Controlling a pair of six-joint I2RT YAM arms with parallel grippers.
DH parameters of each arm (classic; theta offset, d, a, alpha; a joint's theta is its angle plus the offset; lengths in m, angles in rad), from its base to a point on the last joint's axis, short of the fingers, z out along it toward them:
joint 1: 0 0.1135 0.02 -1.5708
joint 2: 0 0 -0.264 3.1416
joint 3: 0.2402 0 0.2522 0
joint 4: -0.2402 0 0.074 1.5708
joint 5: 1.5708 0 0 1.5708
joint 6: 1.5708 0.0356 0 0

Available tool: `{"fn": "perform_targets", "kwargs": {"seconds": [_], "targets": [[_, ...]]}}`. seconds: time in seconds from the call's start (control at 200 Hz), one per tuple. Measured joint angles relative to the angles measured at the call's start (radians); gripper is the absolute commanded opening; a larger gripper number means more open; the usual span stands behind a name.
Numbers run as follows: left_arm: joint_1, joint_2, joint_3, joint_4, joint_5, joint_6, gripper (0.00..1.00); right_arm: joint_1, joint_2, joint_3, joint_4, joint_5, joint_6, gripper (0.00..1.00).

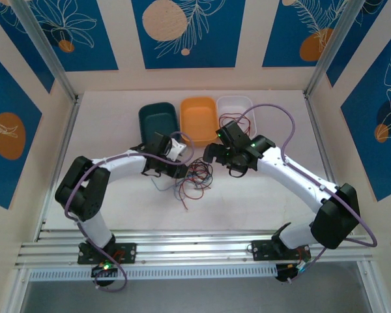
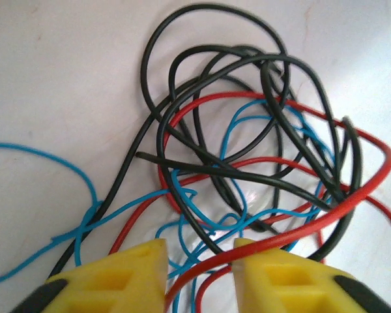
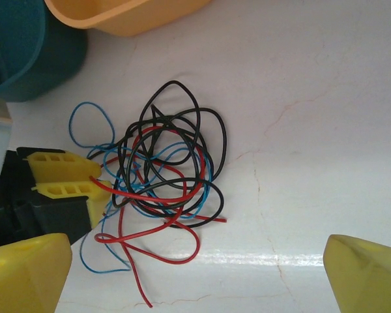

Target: Untangle the cables

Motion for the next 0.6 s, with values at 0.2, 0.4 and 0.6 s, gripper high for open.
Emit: {"fn": "perform_targets", "kwargs": {"seconds": [0.2,0.4,0.6], "targets": [[0.000,-0.046,-0.048,0.062,0.037,-0.063,0.22,0.027,0.002,-0.049,0.024,-0.034,0.050,0.99],[0.000,-0.149,-0.116,0.100,0.041,-0.137,0.19,0.063,0.029,-0.062,0.088,-0.088,0.100,0.80],[0.000,-0.235,-0.185,0.134,0.010,-0.190,0.12,0.104,0.090,-0.074,0.172,-0.144,0.146,0.65]]}}
